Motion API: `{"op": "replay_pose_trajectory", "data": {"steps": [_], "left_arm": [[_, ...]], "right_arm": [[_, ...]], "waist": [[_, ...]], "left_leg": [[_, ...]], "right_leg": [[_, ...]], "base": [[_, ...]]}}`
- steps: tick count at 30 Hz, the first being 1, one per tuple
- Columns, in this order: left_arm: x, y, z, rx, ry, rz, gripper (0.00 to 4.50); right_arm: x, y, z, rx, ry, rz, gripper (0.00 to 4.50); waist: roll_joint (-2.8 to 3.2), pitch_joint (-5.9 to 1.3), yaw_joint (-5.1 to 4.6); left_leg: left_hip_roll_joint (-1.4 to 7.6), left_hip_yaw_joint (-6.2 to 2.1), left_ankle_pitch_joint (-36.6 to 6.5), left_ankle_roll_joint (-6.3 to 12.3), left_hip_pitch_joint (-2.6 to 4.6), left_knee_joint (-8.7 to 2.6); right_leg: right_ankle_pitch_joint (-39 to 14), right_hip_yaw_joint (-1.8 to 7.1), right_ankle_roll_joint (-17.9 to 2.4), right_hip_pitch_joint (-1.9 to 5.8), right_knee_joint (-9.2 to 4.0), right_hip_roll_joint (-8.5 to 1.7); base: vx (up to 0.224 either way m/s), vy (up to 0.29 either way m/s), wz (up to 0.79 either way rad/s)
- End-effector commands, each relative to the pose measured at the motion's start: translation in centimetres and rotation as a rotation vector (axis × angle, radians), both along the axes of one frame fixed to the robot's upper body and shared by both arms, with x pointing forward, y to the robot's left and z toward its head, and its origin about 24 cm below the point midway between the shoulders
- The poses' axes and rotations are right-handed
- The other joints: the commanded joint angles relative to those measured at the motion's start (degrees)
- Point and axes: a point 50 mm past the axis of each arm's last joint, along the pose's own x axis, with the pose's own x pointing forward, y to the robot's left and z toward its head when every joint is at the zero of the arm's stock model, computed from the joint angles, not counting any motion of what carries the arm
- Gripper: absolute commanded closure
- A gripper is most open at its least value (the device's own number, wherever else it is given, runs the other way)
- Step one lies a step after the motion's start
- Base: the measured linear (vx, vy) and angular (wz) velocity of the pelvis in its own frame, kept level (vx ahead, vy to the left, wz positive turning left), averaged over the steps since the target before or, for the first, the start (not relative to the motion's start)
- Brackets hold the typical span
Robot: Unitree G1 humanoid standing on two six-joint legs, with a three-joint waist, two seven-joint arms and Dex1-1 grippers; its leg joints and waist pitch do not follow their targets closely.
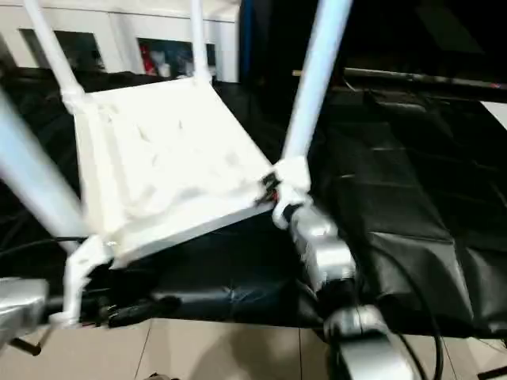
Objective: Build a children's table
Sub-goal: Rotate leg to tighten, then rotate table base
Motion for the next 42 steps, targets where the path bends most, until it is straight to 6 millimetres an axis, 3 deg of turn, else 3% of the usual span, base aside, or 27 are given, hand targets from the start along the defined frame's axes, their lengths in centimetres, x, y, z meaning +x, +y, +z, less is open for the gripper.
{"op": "replay_pose_trajectory", "data": {"steps": [1, 6, 13, 19, 24, 27, 28, 31, 42], "left_arm": [[-0.2, 0.8, 0.8, -0.002, -0.011, 0.009, 0.03], [-1.8, 3.0, 1.7, -0.004, -0.004, 0.031, 0.03], [-3.1, 5.1, 2.4, 0.012, -0.015, 0.067, 0.03], [-1.6, 7.2, 5.0, -0.122, -0.149, 0.199, 0.03], [-0.3, 6.4, 6.3, -0.25, -0.255, 0.22, 0.03], [0.9, 5.3, 6.8, -0.324, -0.312, 0.226, 0.03], [1.1, 5.0, 6.9, -0.339, -0.32, 0.222, 0.0], [1.6, 4.0, 7.1, -0.377, -0.321, 0.187, 0.0], [4.5, -0.9, 7.7, -0.484, -0.363, 0.086, 0.0]], "right_arm": [[0.5, -1.4, 0.4, 0.004, -0.014, -0.067, 4.5], [1.0, -1.3, 0.6, 0.017, -0.021, -0.027, 4.5], [0.1, -0.3, 0.2, -0.003, -0.027, 0.135, 4.5], [-2.6, 0.4, -0.4, -0.065, -0.034, 0.377, 4.5], [-2.8, -2.2, -0.5, -0.085, -0.012, 0.231, 4.5], [-3.1, -3.5, -0.7, -0.006, 0.015, 0.151, 4.5], [-3.3, -3.6, -0.7, 0.012, 0.019, 0.161, 4.22], [-3.6, -3.5, -0.7, 0.015, 0.037, 0.178, 4.09], [-2.6, -1.8, -2.1, -0.049, 0.145, 0.179, 3.29]], "waist": [[1.04, -3.47, -0.27], [1.05, -3.5, -0.51], [0.83, -3.14, -0.75], [0.92, -2.97, -0.37], [0.58, -3.04, -0.17], [0.57, -3.14, 0.04], [0.5, -3.15, -0.04], [0.29, -3.29, -0.09], [-0.09, -3.57, -0.07]], "left_leg": [[1.73, -0.82, -11.8, -1.28, 1.41, -3.61], [1.71, -0.9, -12.3, -0.61, 1.12, -3.49], [1.92, -0.94, -15.4, -0.18, 1.27, -3.61], [1.87, -1.03, -17.1, -0.72, 1.58, -3.86], [1.78, -1.02, -16.8, -1.49, 1.51, -3.85], [1.72, -1.0, -17.1, -1.6, 1.74, -3.62], [1.71, -1.08, -16.6, -1.52, 1.42, -3.66], [1.67, -1.15, -14.7, -0.96, 1.21, -3.59], [1.66, -1.0, -11.9, -1.2, 1.2, -3.23]], "right_leg": [[-3.4, 2.35, -12.2, 1.73, -3.4, -2.48], [-3.0, 2.28, -12.7, 1.85, -3.19, -2.44], [-7.8, 2.48, -12.5, 1.51, -3.74, -2.48], [-9.7, 2.53, -11.9, 1.32, -3.85, -2.25], [-10.3, 2.59, -11.8, 1.5, -3.88, -2.43], [-11.5, 2.7, -11.2, 1.48, -4.09, -2.58], [-11.2, 2.66, -11.0, 1.69, -4.02, -2.58], [-10.3, 2.54, -10.8, 1.89, -3.88, -2.57], [-7.6, 2.45, -12.1, 2.07, -3.52, -2.67]], "base": [[0.0, 0.0, 0.0], [0.0, 0.0, 0.0], [0.0, 0.0, 0.0], [0.0, 0.0, 0.0], [0.0, 0.0, 0.0], [0.0, 0.0, 0.0], [0.0, 0.0, 0.0], [0.0, 0.0, 0.0], [0.0, 0.0, 0.0]]}}
